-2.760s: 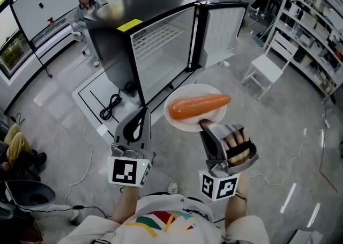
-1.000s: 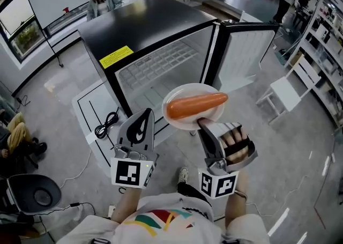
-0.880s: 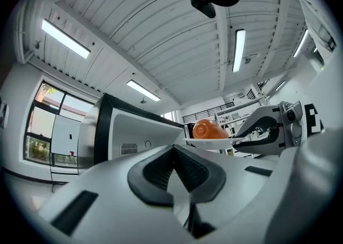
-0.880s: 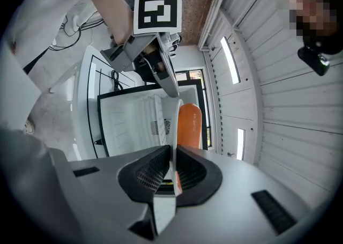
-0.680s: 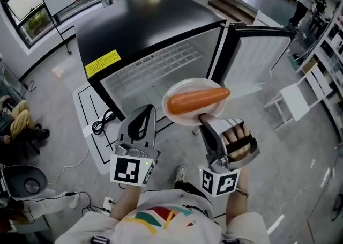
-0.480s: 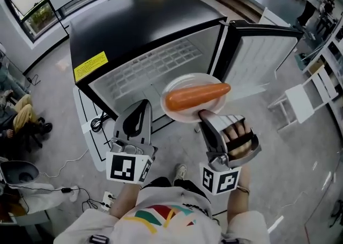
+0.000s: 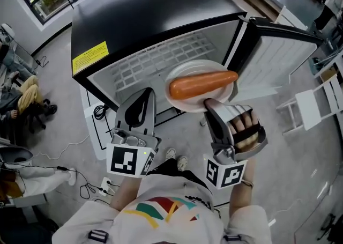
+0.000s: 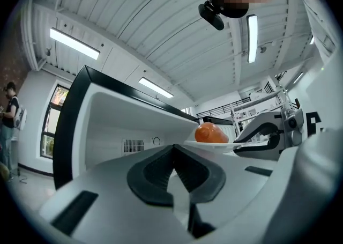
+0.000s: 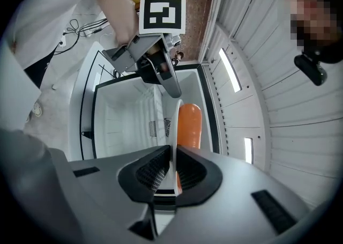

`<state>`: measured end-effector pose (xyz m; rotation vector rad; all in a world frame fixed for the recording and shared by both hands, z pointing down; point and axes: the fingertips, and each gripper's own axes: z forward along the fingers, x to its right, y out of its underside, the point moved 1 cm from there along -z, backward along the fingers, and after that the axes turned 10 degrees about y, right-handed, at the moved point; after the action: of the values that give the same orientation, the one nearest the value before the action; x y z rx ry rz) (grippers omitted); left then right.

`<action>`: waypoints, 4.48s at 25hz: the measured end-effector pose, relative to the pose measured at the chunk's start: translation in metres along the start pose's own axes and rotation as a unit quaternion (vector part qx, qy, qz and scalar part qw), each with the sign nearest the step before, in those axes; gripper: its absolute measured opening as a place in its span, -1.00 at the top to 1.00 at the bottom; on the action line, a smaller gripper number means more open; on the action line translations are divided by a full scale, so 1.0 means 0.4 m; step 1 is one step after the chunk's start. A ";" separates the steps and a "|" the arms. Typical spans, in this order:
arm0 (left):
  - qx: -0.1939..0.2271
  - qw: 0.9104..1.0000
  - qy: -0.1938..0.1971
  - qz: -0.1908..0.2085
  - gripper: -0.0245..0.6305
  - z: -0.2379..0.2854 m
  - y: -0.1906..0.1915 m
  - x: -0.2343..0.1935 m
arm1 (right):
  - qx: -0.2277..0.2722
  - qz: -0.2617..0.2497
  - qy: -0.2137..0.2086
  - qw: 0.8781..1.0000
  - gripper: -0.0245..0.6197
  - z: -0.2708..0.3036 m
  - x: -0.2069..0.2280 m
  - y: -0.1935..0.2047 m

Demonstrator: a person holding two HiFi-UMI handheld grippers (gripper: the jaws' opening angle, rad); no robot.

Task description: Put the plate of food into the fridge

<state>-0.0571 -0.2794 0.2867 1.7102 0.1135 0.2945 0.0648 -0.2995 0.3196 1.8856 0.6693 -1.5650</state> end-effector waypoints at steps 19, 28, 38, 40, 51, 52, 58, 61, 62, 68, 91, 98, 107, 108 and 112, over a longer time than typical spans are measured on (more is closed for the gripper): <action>0.020 0.999 0.041 -0.023 0.90 0.089 0.022 -0.087 | -0.008 -0.004 0.001 1.000 0.84 0.181 -0.009 -0.016; 0.007 0.999 -0.019 -0.025 0.90 0.093 0.046 -0.141 | 0.048 0.002 -0.018 0.999 0.84 0.260 -0.028 -0.028; 0.006 0.994 -0.104 -0.014 0.90 0.093 0.047 -0.122 | 0.131 0.001 -0.044 0.990 0.84 0.292 -0.032 -0.003; 0.000 0.993 -0.118 -0.015 0.90 0.090 0.058 -0.120 | 0.142 -0.002 -0.053 0.988 0.83 0.302 -0.041 -0.001; -0.021 0.986 -0.166 -0.014 0.90 0.055 0.090 -0.131 | 0.174 0.000 -0.078 0.982 0.83 0.350 -0.065 -0.028; -0.024 0.986 -0.166 -0.012 0.90 0.052 0.094 -0.130 | 0.174 0.000 -0.083 0.981 0.83 0.353 -0.071 -0.030; -0.036 0.986 -0.165 -0.011 0.90 0.041 0.110 -0.136 | 0.169 -0.017 -0.107 0.980 0.81 0.382 -0.095 -0.032; -0.037 0.985 -0.166 -0.014 0.90 0.037 0.115 -0.141 | 0.165 -0.020 -0.114 0.979 0.79 0.393 -0.103 -0.034; -0.036 0.985 -0.166 -0.015 0.90 0.036 0.116 -0.141 | 0.163 -0.021 -0.119 0.979 0.78 0.396 -0.107 -0.034; -0.030 0.985 -0.166 -0.019 0.90 0.034 0.114 -0.154 | 0.152 -0.031 -0.139 0.978 0.78 0.419 -0.120 -0.035; -0.021 0.987 -0.160 -0.027 0.90 0.037 0.106 -0.175 | 0.166 0.218 -0.353 0.895 0.78 0.425 -0.110 -0.086; -0.020 0.987 -0.159 -0.023 0.90 0.046 0.108 -0.176 | 0.165 0.234 -0.383 0.878 0.74 0.422 -0.122 -0.075; -0.018 0.988 -0.153 -0.022 0.90 0.054 0.105 -0.173 | 0.163 0.252 -0.422 0.855 0.72 0.411 -0.126 -0.071; -0.018 0.988 -0.152 -0.022 0.90 0.055 0.105 -0.172 | 0.165 0.259 -0.429 0.849 0.72 0.408 -0.126 -0.072; -0.017 0.989 -0.148 -0.023 0.90 0.058 0.106 -0.167 | 0.179 0.317 -0.446 0.818 0.64 0.395 -0.102 -0.084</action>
<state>-0.1191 -0.3248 0.3165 1.6952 -0.0710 0.0070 -0.0746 -0.3896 0.3345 1.1310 -0.6446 -1.8828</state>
